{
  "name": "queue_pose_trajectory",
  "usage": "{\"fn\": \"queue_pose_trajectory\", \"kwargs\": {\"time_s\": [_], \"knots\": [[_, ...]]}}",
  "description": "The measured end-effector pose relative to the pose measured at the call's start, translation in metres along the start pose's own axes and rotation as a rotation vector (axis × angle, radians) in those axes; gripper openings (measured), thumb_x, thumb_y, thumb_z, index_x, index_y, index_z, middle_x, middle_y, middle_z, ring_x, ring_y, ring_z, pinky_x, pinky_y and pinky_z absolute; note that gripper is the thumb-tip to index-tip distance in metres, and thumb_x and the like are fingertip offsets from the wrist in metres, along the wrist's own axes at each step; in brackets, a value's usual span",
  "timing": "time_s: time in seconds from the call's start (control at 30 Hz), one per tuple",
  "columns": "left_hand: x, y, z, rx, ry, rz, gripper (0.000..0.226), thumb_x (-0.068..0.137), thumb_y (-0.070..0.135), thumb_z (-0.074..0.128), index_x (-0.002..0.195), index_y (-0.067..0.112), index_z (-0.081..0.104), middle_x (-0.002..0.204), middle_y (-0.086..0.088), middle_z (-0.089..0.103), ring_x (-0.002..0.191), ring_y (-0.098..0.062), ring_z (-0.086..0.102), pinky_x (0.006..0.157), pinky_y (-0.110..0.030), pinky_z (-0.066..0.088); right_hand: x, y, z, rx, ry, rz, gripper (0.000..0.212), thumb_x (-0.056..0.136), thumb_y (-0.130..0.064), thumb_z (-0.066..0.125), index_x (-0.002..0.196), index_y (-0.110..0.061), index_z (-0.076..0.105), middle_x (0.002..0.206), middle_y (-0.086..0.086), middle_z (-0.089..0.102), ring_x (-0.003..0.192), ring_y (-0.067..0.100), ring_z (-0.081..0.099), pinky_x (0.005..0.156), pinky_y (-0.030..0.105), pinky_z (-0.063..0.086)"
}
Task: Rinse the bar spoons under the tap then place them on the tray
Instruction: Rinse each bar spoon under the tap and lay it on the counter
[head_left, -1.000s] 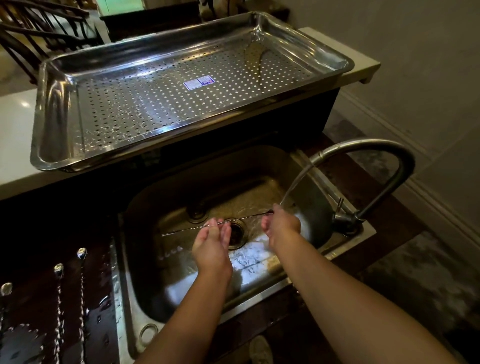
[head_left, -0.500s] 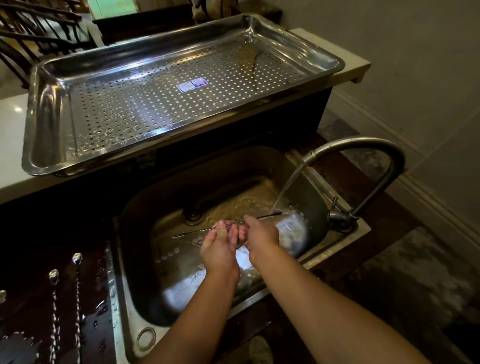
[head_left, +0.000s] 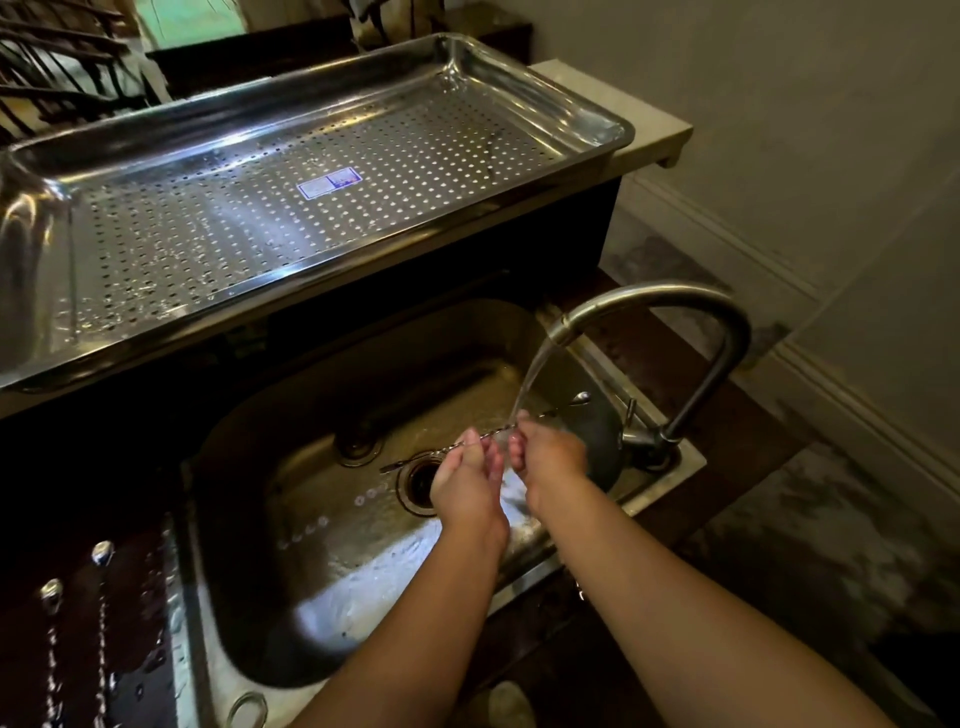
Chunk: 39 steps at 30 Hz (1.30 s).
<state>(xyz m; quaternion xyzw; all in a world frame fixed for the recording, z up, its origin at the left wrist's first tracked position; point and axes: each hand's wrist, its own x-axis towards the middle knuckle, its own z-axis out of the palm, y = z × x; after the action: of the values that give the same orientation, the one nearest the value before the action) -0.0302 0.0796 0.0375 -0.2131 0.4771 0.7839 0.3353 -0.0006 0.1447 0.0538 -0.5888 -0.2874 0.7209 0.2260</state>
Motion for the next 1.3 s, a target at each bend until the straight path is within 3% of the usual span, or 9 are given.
{"fn": "queue_pose_trajectory", "kwargs": {"time_s": [0.33, 0.47, 0.63, 0.73, 0.8, 0.93, 1.23, 1.3], "knots": [[-0.008, -0.021, 0.036, 0.105, -0.115, -0.102, 0.012, 0.091, 0.016, 0.061, 0.085, 0.006, 0.066, 0.060, -0.003, 0.066, 0.044, -0.007, 0.055, 0.045, -0.018, 0.048, 0.009, -0.017, -0.022, 0.002, -0.001, -0.067, 0.022, 0.091, -0.018, 0.063, 0.071, -0.007, 0.065, 0.045, -0.001, 0.061, 0.032, 0.008, 0.048, 0.039, 0.020, 0.041], [-0.009, -0.026, 0.042, 0.099, -0.116, -0.136, 0.010, 0.090, 0.015, 0.062, 0.084, 0.007, 0.064, 0.076, -0.013, 0.069, 0.062, -0.015, 0.062, 0.050, -0.022, 0.051, 0.009, -0.029, -0.029, 0.025, 0.087, -0.099, 0.027, 0.093, -0.020, 0.059, 0.070, -0.006, 0.062, 0.044, -0.002, 0.057, 0.029, 0.006, 0.047, 0.034, 0.014, 0.039], [-0.005, -0.022, 0.041, 0.086, -0.078, -0.120, 0.009, 0.088, 0.016, 0.065, 0.082, 0.010, 0.064, 0.063, -0.001, 0.066, 0.054, -0.009, 0.060, 0.049, -0.018, 0.049, 0.015, -0.042, -0.035, 0.096, 0.137, -0.160, 0.020, 0.096, -0.017, 0.055, 0.077, -0.012, 0.059, 0.065, 0.000, 0.055, 0.054, 0.011, 0.051, 0.051, 0.021, 0.042], [-0.005, -0.020, 0.039, 0.013, -0.068, -0.117, 0.015, 0.090, 0.022, 0.063, 0.084, 0.008, 0.062, 0.068, -0.004, 0.067, 0.055, -0.010, 0.064, 0.050, -0.019, 0.052, 0.019, -0.043, -0.040, 0.043, 0.130, -0.257, 0.027, 0.097, -0.016, 0.049, 0.070, -0.018, 0.050, 0.064, -0.003, 0.048, 0.050, 0.007, 0.045, 0.039, 0.013, 0.040], [-0.003, -0.018, 0.036, -0.003, -0.059, -0.133, 0.028, 0.093, 0.035, 0.056, 0.094, 0.008, 0.062, 0.078, -0.007, 0.070, 0.061, -0.012, 0.067, 0.051, -0.019, 0.053, 0.020, -0.042, -0.042, 0.022, 0.146, -0.274, 0.028, 0.097, -0.017, 0.048, 0.069, -0.019, 0.049, 0.062, -0.004, 0.047, 0.048, 0.006, 0.043, 0.035, 0.010, 0.037], [-0.001, -0.013, 0.030, -0.035, -0.040, -0.180, 0.049, 0.096, 0.047, 0.042, 0.115, 0.003, 0.053, 0.097, -0.012, 0.068, 0.081, -0.018, 0.067, 0.061, -0.021, 0.054, 0.021, -0.040, -0.042, 0.016, 0.128, -0.268, 0.026, 0.097, -0.018, 0.049, 0.070, -0.019, 0.049, 0.064, -0.004, 0.047, 0.050, 0.006, 0.044, 0.045, 0.016, 0.038], [-0.006, 0.006, 0.012, 0.000, 0.024, -0.111, 0.013, 0.090, 0.018, 0.063, 0.086, 0.006, 0.062, 0.078, -0.006, 0.068, 0.067, -0.012, 0.067, 0.052, -0.018, 0.053, 0.000, -0.020, -0.017, 0.224, 0.102, -0.125, 0.021, 0.097, -0.010, 0.047, 0.082, -0.009, 0.061, 0.067, 0.003, 0.057, 0.056, 0.011, 0.052, 0.049, 0.021, 0.044], [-0.005, 0.014, 0.002, 0.008, 0.038, -0.103, 0.012, 0.091, 0.016, 0.062, 0.082, 0.007, 0.061, 0.075, -0.005, 0.066, 0.066, -0.012, 0.066, 0.052, -0.017, 0.054, -0.005, -0.010, -0.008, 0.116, 0.059, -0.166, 0.024, 0.097, -0.012, 0.047, 0.076, -0.012, 0.057, 0.065, 0.001, 0.054, 0.053, 0.010, 0.050, 0.046, 0.018, 0.044]]}}
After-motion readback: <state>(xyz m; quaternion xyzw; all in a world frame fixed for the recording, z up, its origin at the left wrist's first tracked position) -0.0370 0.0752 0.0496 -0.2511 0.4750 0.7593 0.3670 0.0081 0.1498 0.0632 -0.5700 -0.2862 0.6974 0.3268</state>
